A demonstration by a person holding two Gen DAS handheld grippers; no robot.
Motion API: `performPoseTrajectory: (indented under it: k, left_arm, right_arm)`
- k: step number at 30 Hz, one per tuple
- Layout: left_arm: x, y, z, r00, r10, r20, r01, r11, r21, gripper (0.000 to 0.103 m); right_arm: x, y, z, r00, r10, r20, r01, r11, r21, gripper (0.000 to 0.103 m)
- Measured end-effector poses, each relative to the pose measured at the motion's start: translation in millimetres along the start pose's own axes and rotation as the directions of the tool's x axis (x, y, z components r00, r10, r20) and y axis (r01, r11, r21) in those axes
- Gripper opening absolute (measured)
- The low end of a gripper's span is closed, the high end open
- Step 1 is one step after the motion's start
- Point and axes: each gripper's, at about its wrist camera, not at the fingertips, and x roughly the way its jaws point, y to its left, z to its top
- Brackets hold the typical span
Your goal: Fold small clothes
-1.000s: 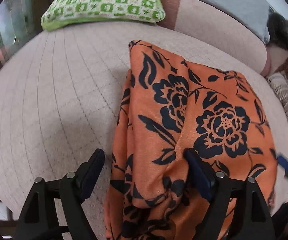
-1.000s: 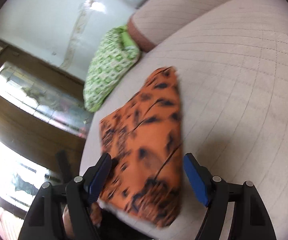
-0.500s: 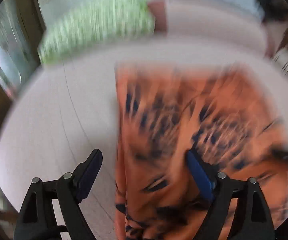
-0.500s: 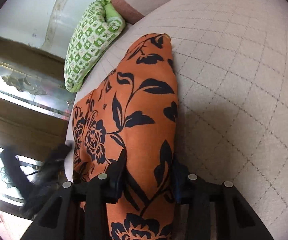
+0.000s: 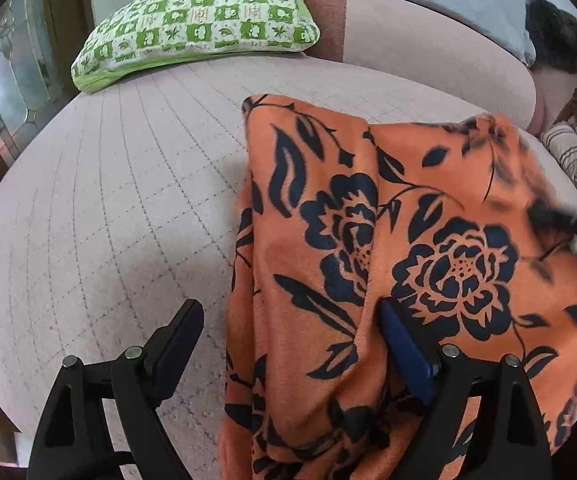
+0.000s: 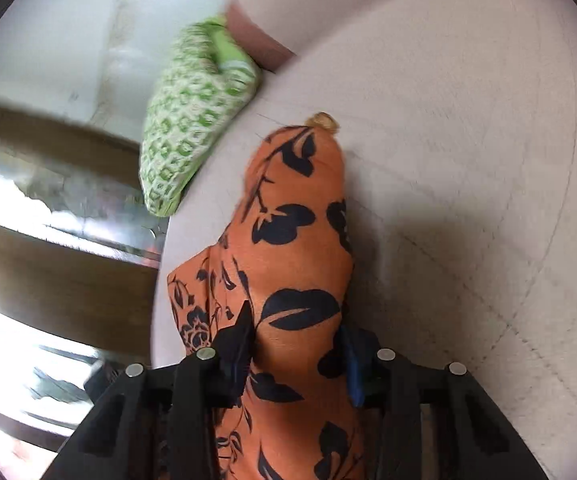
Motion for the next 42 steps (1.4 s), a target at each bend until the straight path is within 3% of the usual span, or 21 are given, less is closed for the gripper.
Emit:
performPoseTrajectory:
  k: [2, 3, 5, 7, 10, 12, 16, 18, 19, 21, 23, 24, 25, 26, 28, 31, 33, 36, 38, 39, 42]
  left_arm:
    - [0, 0, -2, 1.0, -0.008, -0.005, 0.008, 1.0, -0.008, 0.091]
    - [-1, 2, -3, 1.0, -0.009, -0.001, 0.009, 1.0, -0.009, 0.091]
    - [0, 3, -2, 1.0, -0.017, -0.003, 0.017, 1.0, -0.016, 0.091]
    - [1, 7, -3, 0.999, -0.033, -0.01, 0.032, 0.999, -0.037, 0.091]
    - [3, 10, -4, 0.999, -0.04, -0.015, 0.039, 0.998, -0.048, 0.091]
    - [4, 11, -3, 0.999, -0.043, -0.015, 0.042, 0.998, -0.048, 0.091]
    - [1, 10, -4, 0.999, -0.037, -0.004, 0.037, 0.998, -0.043, 0.091]
    - [1, 13, -5, 0.998, -0.055, -0.004, 0.055, 0.997, -0.057, 0.091]
    - [1, 12, -5, 0.998, -0.064, -0.004, 0.064, 0.996, -0.066, 0.091]
    - [-1, 15, -8, 0.997, -0.076, 0.0, 0.075, 0.994, -0.079, 0.09]
    - [-11, 20, -11, 0.996, -0.09, 0.018, 0.091, 0.992, -0.085, 0.09]
    - [-21, 24, -14, 0.995, -0.095, 0.043, 0.098, 0.992, -0.08, 0.09]
    - [-29, 25, -16, 0.993, -0.1, 0.057, 0.104, 0.992, -0.076, 0.089]
    - [-38, 27, -19, 0.991, -0.112, 0.071, 0.117, 0.99, -0.073, 0.089]
    - [-64, 34, -30, 0.984, -0.144, 0.109, 0.154, 0.985, -0.083, 0.089]
    - [-81, 45, -47, 0.983, -0.151, 0.102, 0.162, 0.98, -0.114, 0.089]
    - [-79, 51, -56, 0.987, -0.147, 0.067, 0.155, 0.978, -0.14, 0.089]
    - [-63, 53, -71, 0.996, -0.089, -0.007, 0.088, 0.989, -0.123, 0.088]
    - [-44, 57, -79, 0.992, -0.099, -0.078, 0.088, 0.988, -0.127, 0.071]
    - [-41, 61, -81, 0.989, -0.125, -0.076, 0.112, 0.982, -0.152, 0.07]
    - [-47, 53, -80, 0.987, -0.145, -0.075, 0.136, 0.983, -0.12, 0.05]
  right_arm:
    - [21, -22, 1, 0.995, -0.081, -0.064, 0.084, 0.995, 0.056, 0.043]
    - [24, -35, 1, 0.996, -0.039, -0.079, 0.049, 0.992, 0.119, 0.045]
    - [14, -33, -1, 0.999, -0.002, -0.044, 0.008, 0.989, 0.146, 0.069]
    - [2, -22, -5, 0.999, 0.045, -0.008, -0.044, 0.991, 0.129, 0.071]
    - [-2, -21, -16, 0.999, 0.038, -0.01, -0.037, 0.992, 0.121, 0.072]
    - [17, -29, -27, 0.994, -0.023, -0.107, 0.034, 0.995, 0.099, 0.042]
    - [7, 3, -26, 0.995, -0.076, -0.06, 0.075, 0.997, -0.01, 0.038]
    - [-2, 10, -33, 0.996, -0.078, -0.037, 0.076, 0.997, -0.031, 0.058]
    - [2, 5, -35, 0.996, -0.073, -0.044, 0.072, 0.997, -0.006, 0.084]
    - [13, -12, -41, 0.989, -0.102, -0.108, 0.105, 0.994, 0.022, 0.071]
    - [6, 1, -44, 0.99, -0.107, -0.092, 0.103, 0.993, -0.052, 0.05]
    - [-6, 0, -47, 0.993, -0.078, -0.085, 0.076, 0.997, -0.031, 0.05]
    - [-18, 1, -49, 0.996, -0.063, -0.064, 0.062, 0.998, -0.019, 0.052]
    - [-27, 3, -52, 0.997, -0.056, -0.048, 0.055, 0.998, -0.015, 0.071]
    - [-36, -1, -59, 0.999, -0.029, -0.025, 0.029, 1.0, 0.013, 0.09]
    - [-17, -11, -78, 0.991, -0.069, -0.118, 0.069, 0.998, -0.003, 0.038]
    - [-16, -20, -83, 0.993, -0.055, -0.103, 0.06, 0.997, 0.049, 0.038]
    - [-28, -13, -86, 0.99, -0.111, -0.083, 0.112, 0.994, 0.008, 0.06]
    - [-37, 0, -87, 0.987, -0.149, -0.062, 0.148, 0.989, -0.026, 0.062]
    - [-41, 6, -88, 0.987, -0.157, -0.031, 0.155, 0.987, -0.043, 0.062]
    - [-70, 32, -93, 0.983, -0.167, 0.072, 0.175, 0.975, -0.138, 0.062]
